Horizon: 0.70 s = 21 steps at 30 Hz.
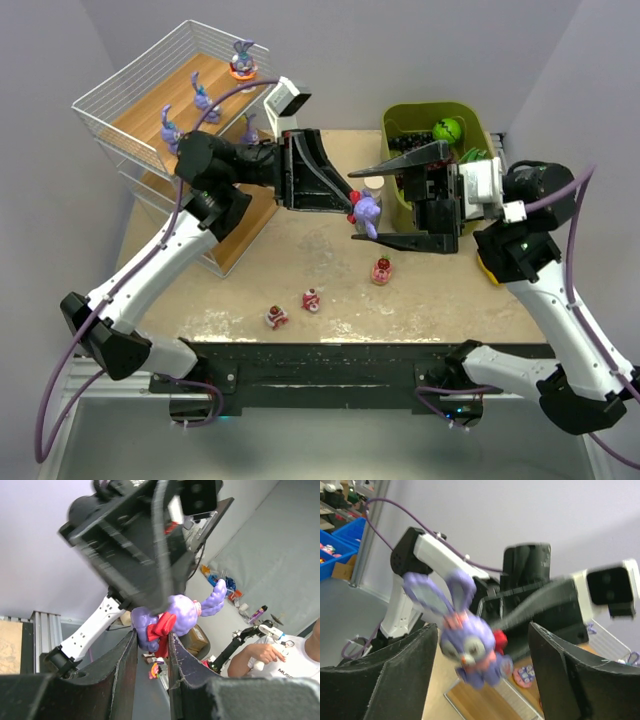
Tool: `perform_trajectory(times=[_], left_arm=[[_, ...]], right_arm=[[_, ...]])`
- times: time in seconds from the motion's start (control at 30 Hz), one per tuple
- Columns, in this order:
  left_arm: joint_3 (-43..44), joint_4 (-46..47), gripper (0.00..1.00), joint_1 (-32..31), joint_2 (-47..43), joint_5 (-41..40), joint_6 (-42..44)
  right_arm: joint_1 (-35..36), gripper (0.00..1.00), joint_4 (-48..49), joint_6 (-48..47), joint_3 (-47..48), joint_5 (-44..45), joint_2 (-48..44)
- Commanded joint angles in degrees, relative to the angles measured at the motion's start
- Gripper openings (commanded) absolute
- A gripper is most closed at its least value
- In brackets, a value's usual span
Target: Place and organize the plastic toys onto the shelf
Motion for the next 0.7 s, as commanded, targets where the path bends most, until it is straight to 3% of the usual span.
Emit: perform_trajectory(times=[0.0,0.17,0.4,0.67], left_arm=[[-1.87,0.42,0.00,0.09,0.85,-1.43,-2.50],[-2.13,2.09,0.00,0.09,1.03,-1.87,-4.17],[-2.13,2.80,0.00,0.09,0.50,-2.31,-4.53],[-2.31,4.11,0.00,0.09,0.24,-2.05,-5.06]], right_arm=[[0.87,0.82,6.30,1.38,0.22,0.82,-2.78],[0.96,0.83,6.66,1.38,-0.05,0.91,-2.87],[1.05,0.85,-2.65,-4.95,0.39,2.22,-2.96],[1.05,0.86,-4.51,-6.18,0.66,3.37,-1.55]])
